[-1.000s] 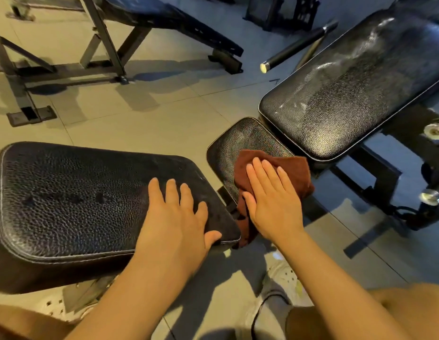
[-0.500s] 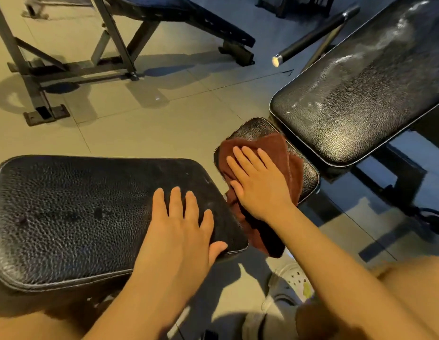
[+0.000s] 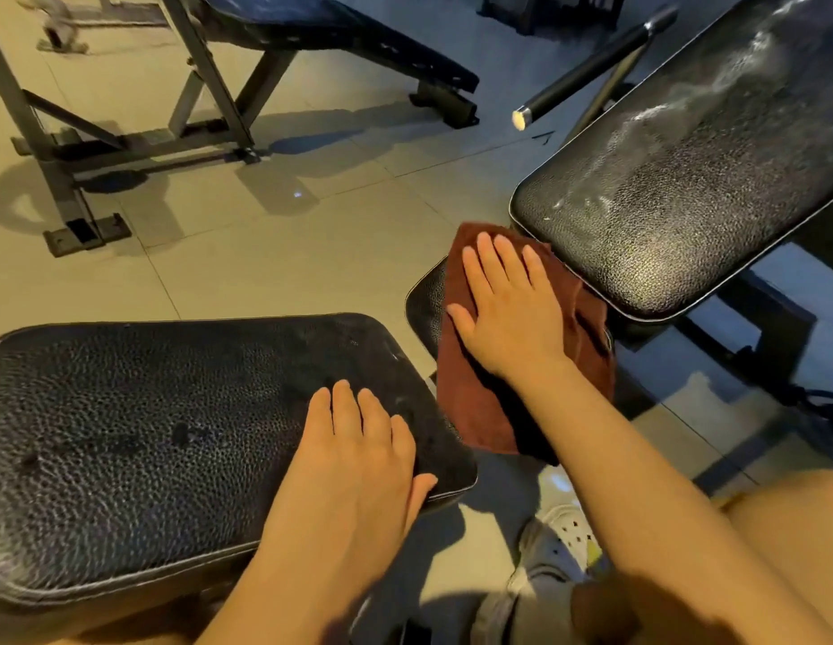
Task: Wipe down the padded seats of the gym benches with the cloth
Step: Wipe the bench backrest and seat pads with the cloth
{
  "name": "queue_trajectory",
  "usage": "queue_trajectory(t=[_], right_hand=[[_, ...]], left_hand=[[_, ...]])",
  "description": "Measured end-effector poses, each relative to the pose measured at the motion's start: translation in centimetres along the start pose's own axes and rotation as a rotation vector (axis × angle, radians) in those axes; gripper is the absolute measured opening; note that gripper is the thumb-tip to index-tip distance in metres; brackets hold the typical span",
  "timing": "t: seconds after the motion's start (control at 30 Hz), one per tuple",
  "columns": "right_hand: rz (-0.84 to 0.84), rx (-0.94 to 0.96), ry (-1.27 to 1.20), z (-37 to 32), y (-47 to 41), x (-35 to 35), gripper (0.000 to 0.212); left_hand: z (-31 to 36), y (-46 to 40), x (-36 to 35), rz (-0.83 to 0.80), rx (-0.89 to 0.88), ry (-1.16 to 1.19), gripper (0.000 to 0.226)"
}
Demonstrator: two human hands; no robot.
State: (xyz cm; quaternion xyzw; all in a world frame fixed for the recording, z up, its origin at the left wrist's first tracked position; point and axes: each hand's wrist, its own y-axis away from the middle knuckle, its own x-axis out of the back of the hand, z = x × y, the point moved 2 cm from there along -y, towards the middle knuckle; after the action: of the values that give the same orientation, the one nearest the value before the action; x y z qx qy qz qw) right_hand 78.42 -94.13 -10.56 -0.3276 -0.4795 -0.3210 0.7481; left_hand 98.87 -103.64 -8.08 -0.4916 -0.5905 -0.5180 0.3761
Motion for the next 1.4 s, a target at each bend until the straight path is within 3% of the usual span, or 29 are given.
queue_trajectory(t=[0.1, 0.4, 0.57, 0.77, 0.87, 0.93, 1.2, 1.4], right_hand=[[-0.05, 0.021, 0.011, -0.2, -1.6, 0.2, 0.068], [0.091, -0.093, -0.09, 1.3, 9.9, 0.2, 0.063], [0.075, -0.141, -0.04, 0.0, 5.9, -0.2, 0.067], [-0.05, 0.113, 0.122, -3.1, -1.9, -0.5, 0.065], [-0.112, 0.343, 0.169, -3.4, -1.4, -1.2, 0.06], [-0.069, 0.383, 0.175, -2.7, 0.3, -1.5, 0.059], [0.084, 0.149, -0.008, 1.5, 9.1, -0.4, 0.056], [0.079, -0.018, 0.045, -0.2, 4.1, -0.8, 0.065]], left_hand=[[0.0, 0.5, 0.4, 0.078, 0.052, -0.006, 0.071], [0.0, 0.2, 0.6, -0.018, 0.069, 0.012, 0.071], [-0.4, -0.2, -0.9, 0.029, 0.063, 0.184, 0.058], [0.3, -0.8, -1.6, 0.186, 0.083, 0.16, 0.064], [0.1, -0.8, -1.8, 0.234, 0.091, 0.153, 0.063], [0.1, -0.7, -1.7, 0.259, 0.088, 0.148, 0.059], [0.1, -1.1, -2.1, 0.311, 0.09, 0.157, 0.07], [0.2, -1.3, -2.1, 0.336, 0.078, 0.121, 0.065]])
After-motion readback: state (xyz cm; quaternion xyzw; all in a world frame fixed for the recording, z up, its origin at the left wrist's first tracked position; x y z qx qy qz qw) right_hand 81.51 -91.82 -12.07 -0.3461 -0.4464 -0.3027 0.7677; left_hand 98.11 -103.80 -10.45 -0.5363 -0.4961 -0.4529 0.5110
